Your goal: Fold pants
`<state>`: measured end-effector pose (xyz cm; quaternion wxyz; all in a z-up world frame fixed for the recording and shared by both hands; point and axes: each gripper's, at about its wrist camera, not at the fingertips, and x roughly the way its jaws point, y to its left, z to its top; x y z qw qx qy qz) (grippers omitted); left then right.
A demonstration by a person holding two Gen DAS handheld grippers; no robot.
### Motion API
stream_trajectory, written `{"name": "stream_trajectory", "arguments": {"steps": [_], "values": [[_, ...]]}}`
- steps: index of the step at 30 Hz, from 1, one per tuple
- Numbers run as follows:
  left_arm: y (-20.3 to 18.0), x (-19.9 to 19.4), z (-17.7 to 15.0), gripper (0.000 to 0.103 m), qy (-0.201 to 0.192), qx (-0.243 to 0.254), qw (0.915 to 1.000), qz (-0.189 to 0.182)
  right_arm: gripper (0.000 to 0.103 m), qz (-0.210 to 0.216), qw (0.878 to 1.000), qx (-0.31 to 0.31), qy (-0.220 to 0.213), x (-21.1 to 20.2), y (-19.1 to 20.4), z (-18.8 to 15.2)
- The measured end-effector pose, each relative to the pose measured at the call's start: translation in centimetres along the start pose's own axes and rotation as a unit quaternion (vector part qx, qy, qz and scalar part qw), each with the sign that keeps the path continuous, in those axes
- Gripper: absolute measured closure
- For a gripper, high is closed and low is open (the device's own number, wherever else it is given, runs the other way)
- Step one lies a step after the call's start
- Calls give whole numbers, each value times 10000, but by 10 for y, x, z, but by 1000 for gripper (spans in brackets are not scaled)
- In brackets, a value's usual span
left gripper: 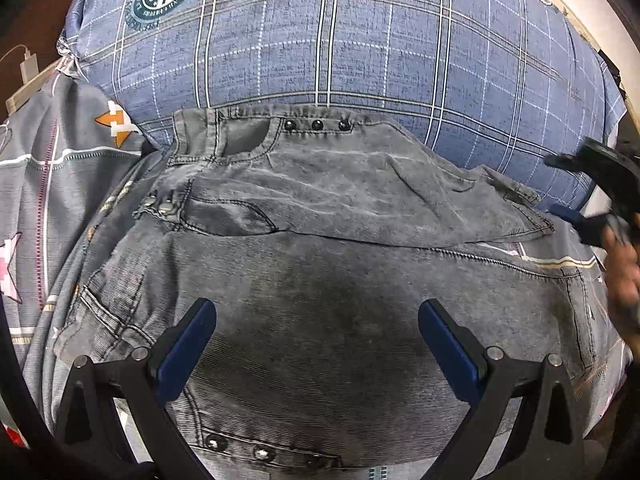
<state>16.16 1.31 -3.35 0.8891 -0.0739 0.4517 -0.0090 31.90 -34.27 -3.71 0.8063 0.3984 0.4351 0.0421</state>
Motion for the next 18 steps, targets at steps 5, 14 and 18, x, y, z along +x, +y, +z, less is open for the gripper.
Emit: {"name": "stream_trajectory", "arguments": {"steps": [5, 14, 18], "values": [[-1, 7, 0, 2, 205, -15, 9997, -112, 49, -235, 9966, 783, -61, 48, -30, 40], [-2, 7, 0, 2, 286, 54, 9995, -148, 90, -505, 9932, 999, -334, 74, -39, 62], [-1, 6, -1, 2, 327, -5, 9990, -289, 91, -201, 9971, 418, -609, 25, -7, 51]]}}
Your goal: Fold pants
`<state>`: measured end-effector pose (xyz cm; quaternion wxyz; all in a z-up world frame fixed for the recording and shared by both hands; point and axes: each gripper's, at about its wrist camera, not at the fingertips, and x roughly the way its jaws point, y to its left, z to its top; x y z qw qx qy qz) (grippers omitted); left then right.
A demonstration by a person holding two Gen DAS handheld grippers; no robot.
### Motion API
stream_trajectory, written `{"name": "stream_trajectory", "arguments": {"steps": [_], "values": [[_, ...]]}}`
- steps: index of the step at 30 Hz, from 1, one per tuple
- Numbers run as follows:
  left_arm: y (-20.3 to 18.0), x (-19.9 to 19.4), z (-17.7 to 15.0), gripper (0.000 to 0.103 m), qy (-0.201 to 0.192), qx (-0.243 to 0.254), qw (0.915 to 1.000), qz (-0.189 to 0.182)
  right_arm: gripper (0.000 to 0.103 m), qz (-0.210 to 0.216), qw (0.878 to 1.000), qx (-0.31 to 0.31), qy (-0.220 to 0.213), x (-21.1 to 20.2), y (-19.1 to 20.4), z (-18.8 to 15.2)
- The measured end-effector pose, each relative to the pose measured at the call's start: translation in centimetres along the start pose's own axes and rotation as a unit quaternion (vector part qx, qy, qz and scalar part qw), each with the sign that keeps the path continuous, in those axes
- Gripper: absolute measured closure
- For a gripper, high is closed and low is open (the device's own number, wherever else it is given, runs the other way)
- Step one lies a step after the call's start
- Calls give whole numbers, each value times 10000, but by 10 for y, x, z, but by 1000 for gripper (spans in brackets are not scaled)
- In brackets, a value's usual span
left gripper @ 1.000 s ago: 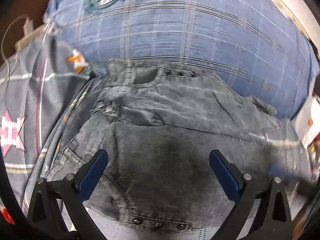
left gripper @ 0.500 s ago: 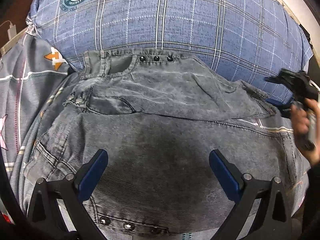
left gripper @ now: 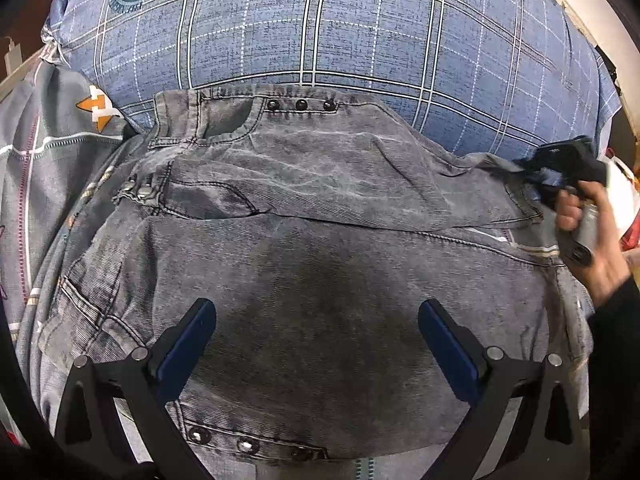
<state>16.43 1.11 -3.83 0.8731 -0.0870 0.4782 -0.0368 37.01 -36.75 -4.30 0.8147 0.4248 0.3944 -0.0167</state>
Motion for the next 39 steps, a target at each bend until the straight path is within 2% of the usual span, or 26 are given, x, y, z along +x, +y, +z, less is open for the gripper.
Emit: {"name": "stream_trajectory", "arguments": {"steps": [3, 4, 6, 8, 10, 11, 13, 14, 17, 19, 23, 24, 26, 28, 30, 31, 32, 33, 35, 38, 39], "values": [[1, -5, -1, 2, -82, -25, 9999, -67, 91, 480, 9965, -675, -118, -61, 23, -18], [2, -7, -1, 2, -131, -58, 9998, -98, 91, 525, 9950, -841, -129, -75, 26, -26], [5, -10, 1, 2, -153, -138, 9996, -198, 91, 630, 9932, -978, -97, -105, 15, -49], [7, -12, 5, 2, -83, -273, 9985, -458, 91, 721, 9939, -840, -39, -121, -8, -75], [3, -11, 11, 2, -1, -362, 9970, -682, 91, 798, 9958, -436, -37, -125, -38, -97], [-3, -7, 16, 2, 161, -357, 9961, -795, 91, 889, 9958, -206, 44, -121, -50, -104], [-16, -2, 28, 2, 383, -367, 9930, -1055, 91, 973, 9950, -29, 224, -112, -60, -102], [-25, 1, 37, 2, 401, -430, 9925, -1069, 91, 990, 9948, -88, 225, -112, -62, -100], [-57, 15, 70, 2, 423, -495, 9935, -930, 91, 928, 9951, -335, 46, -112, -55, -96], [-79, 36, 91, 2, 565, -517, 9938, -809, 91, 1101, 9932, -374, 80, -117, -59, -97], [-107, 82, 117, 4, 946, -593, 9917, -632, 91, 1129, 9927, -341, 269, -120, -75, -94], [-112, 94, 120, 8, 1079, -584, 9912, -495, 91, 1148, 9925, -271, 327, -119, -79, -93], [-111, 117, 126, 27, 1425, -860, 9858, -202, 91, 1188, 9919, -122, 443, -115, -87, -90], [-104, 131, 131, 28, 1617, -1255, 9784, -282, 91, 1121, 9921, -50, 569, -111, -91, -90], [-102, 137, 133, 33, 1647, -1320, 9774, -147, 91, 1127, 9914, -13, 670, -107, -91, -91], [-102, 139, 135, 55, 1657, -1312, 9774, -26, 91, 1138, 9912, -28, 673, -107, -90, -90], [-102, 140, 136, 89, 1688, -1308, 9769, 42, 91, 1144, 9912, -65, 664, -109, -90, -89], [-101, 139, 137, 99, 1728, -1348, 9757, 76, 91, 1172, 9909, -99, 651, -110, -89, -88], [-95, 127, 139, 100, 1635, -1563, 9740, -79, 91, 1279, 9898, -128, 611, -111, -90, -83], [-93, 84, 139, 100, 1110, -1602, 9799, -429, 91, 1596, 9856, -76, 545, -116, -94, -73], [-91, 70, 134, 100, 975, -1682, 9791, -595, 91, 1675, 9847, -70, 478, -121, -96, -71]]}}
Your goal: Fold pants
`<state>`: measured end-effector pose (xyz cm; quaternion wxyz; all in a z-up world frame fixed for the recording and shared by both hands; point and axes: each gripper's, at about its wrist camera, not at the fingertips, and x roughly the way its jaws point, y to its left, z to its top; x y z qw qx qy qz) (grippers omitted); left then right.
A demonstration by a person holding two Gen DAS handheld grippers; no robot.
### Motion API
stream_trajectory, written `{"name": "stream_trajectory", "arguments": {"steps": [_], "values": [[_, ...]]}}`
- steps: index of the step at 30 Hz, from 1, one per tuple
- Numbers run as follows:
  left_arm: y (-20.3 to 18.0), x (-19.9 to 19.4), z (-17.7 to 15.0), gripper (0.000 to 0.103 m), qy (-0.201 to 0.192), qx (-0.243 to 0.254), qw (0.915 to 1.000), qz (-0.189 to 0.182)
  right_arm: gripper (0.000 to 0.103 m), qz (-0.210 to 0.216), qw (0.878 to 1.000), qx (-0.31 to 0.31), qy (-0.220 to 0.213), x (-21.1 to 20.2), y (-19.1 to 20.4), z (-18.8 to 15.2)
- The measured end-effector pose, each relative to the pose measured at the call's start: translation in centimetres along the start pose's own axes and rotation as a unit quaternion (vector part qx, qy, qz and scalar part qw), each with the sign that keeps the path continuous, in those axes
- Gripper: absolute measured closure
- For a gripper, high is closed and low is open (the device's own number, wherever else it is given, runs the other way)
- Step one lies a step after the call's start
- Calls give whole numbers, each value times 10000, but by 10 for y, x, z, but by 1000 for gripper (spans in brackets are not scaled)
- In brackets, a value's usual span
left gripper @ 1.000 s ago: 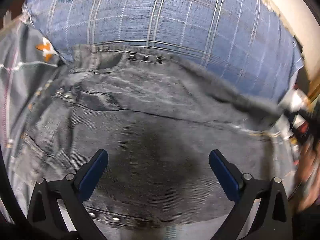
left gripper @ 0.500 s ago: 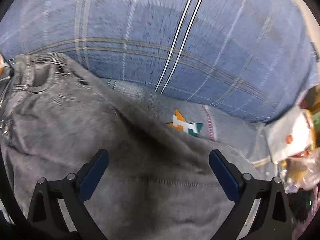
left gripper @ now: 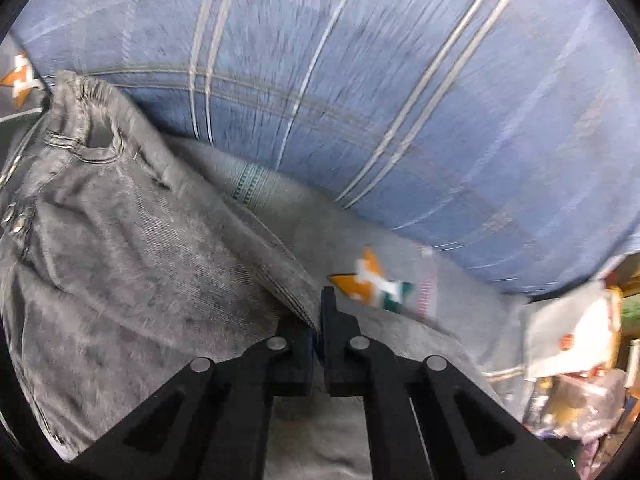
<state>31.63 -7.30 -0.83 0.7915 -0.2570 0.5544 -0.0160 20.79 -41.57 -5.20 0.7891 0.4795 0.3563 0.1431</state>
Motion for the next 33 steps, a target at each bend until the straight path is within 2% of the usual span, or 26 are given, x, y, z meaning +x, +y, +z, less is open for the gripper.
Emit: {"name": "stream_trajectory", "arguments": {"steps": [2, 3, 6, 8, 10, 12, 13, 15, 16, 19, 21, 23, 25, 27, 28, 30, 33], "values": [[7, -26, -22, 100, -207, -80, 9989, -421, 91, 105, 9998, -164, -90, -14, 5, 1], [12, -34, -38, 100, -261, -38, 9984, -505, 91, 117, 9997, -200, -104, -21, 6, 0], [34, -41, -80, 100, -85, -44, 9974, -712, 91, -37, 9995, -285, -106, -46, 6, -17], [52, -33, -109, 100, 76, 161, 9980, -604, 91, -317, 9992, -238, 22, -49, -4, -36], [69, -12, -126, 100, 293, 201, 9989, -320, 91, -708, 9971, 54, 282, -43, -24, -58], [86, 5, -133, 100, 521, -27, 9981, -320, 91, -879, 9953, 184, 357, -44, -33, -72], [91, 3, -135, 100, 577, -152, 9969, -505, 91, -827, 9961, 163, 272, -49, -32, -72], [91, -9, -136, 100, 477, -147, 9956, -793, 91, -696, 9976, -54, -28, -66, -22, -73], [87, -22, -140, 100, 305, -40, 9956, -885, 91, -704, 9974, -110, -102, -70, -20, -76], [82, -38, -152, 100, -56, 274, 9970, -728, 91, -824, 9964, -188, -121, -77, -18, -90], [86, -31, -156, 100, 18, 399, 9978, -530, 91, -1055, 9943, -149, 52, -73, -23, -97], [96, -12, -155, 100, 305, 180, 9979, -534, 91, -1125, 9935, -141, 8, -77, -22, -100], [97, -19, -159, 100, 184, 191, 9973, -686, 91, -1424, 9890, -388, -87, -79, -13, -103], [89, -26, -164, 100, -10, 465, 9974, -556, 90, -1832, 9824, -377, 18, -72, -16, -104], [85, -22, -164, 100, 23, 610, 9974, -392, 90, -1948, 9804, -254, 151, -68, -21, -103], [87, -16, -166, 100, 141, 568, 9977, -329, 90, -1894, 9816, -159, 156, -72, -22, -105], [85, -24, -172, 100, -81, 791, 9963, -328, 90, -2031, 9785, -366, 44, -79, -13, -115]]}}
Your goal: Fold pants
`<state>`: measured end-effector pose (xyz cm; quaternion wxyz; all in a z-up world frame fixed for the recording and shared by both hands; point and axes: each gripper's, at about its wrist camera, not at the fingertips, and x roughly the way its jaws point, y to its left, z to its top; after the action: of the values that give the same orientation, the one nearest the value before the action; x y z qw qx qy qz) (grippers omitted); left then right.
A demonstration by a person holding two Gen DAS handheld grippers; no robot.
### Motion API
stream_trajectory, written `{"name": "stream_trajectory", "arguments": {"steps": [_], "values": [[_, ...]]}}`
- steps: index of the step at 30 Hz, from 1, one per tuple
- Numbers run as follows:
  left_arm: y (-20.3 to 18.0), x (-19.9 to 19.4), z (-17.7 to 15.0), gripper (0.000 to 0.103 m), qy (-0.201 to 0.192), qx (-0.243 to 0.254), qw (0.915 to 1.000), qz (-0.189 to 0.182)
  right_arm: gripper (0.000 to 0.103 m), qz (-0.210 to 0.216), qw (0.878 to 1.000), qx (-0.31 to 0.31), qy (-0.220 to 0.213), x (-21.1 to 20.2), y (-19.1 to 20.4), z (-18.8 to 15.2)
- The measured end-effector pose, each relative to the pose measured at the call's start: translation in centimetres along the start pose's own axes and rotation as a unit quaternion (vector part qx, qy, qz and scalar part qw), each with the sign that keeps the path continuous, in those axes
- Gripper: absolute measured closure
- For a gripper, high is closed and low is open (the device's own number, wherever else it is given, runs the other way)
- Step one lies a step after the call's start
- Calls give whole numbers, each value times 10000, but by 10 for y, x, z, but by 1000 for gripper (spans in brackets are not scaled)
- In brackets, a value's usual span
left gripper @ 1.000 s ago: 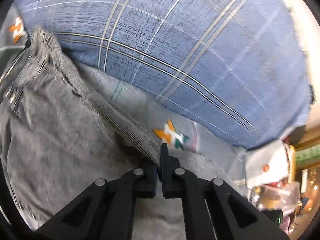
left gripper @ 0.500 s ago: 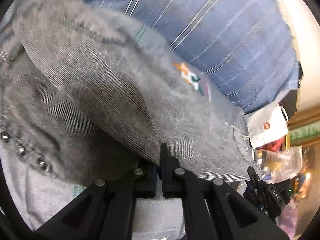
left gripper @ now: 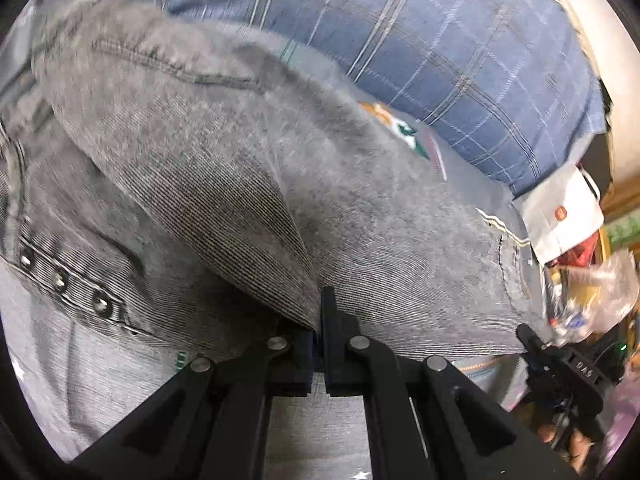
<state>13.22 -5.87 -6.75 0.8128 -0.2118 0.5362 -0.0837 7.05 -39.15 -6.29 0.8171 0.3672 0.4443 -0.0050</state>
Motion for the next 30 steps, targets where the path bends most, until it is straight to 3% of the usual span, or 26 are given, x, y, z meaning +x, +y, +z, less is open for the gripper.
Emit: {"name": "stream_trajectory", "arguments": {"steps": [2, 4, 5, 6, 8, 12, 14, 16, 18, 21, 23, 26, 27, 28, 30], "values": [[-3, 6, -4, 98, 8, 136, 9997, 178, 89, -225, 9997, 11, 82, 7, 1, 1], [0, 16, -4, 97, 185, 164, 9993, 275, 70, -556, 9980, 131, 274, 18, -5, 2], [4, 14, -4, 96, 170, 139, 9996, 185, 47, -692, 9967, 181, 384, 21, -9, 2], [6, 11, -2, 93, 188, 129, 9997, 95, 38, -689, 9965, 252, 401, 19, -12, 1], [10, 6, 0, 65, 216, 120, 9997, -52, 38, -590, 9978, 271, 102, 5, -13, 1], [24, -35, 1, 52, -228, 460, 9986, -103, 36, -403, 9973, -129, -604, -35, 3, -17], [36, -57, 3, 38, -549, 577, 9967, 129, 36, -332, 9941, -653, -800, -46, 26, -32], [50, -76, 10, 38, -792, 590, 9941, 453, 34, -100, 9879, -1302, -835, -45, 63, -50], [70, -89, 25, 38, -907, 476, 9924, 686, 26, 367, 9771, -2020, -564, -31, 107, -67], [107, -103, 61, 27, -931, -16, 9918, 879, 24, 779, 9611, -2644, -147, -3, 158, -89], [136, -105, 81, 27, -971, -310, 9906, 910, 24, 1120, 9428, -3135, 178, 24, 197, -106], [181, -106, 87, 27, -1127, -735, 9843, 1140, 25, 1173, 9191, -3698, 683, 69, 241, -130], [195, -104, 87, 28, -997, -1017, 9836, 1108, 28, 1145, 9086, -3914, 902, 91, 260, -137], [206, -107, 86, 28, -918, -1200, 9852, 808, 32, 1116, 9028, -4022, 1036, 106, 271, -142], [220, -105, 88, 28, -647, -1510, 9863, 132, 49, 1003, 8925, -4175, 1381, 145, 295, -150]]}}
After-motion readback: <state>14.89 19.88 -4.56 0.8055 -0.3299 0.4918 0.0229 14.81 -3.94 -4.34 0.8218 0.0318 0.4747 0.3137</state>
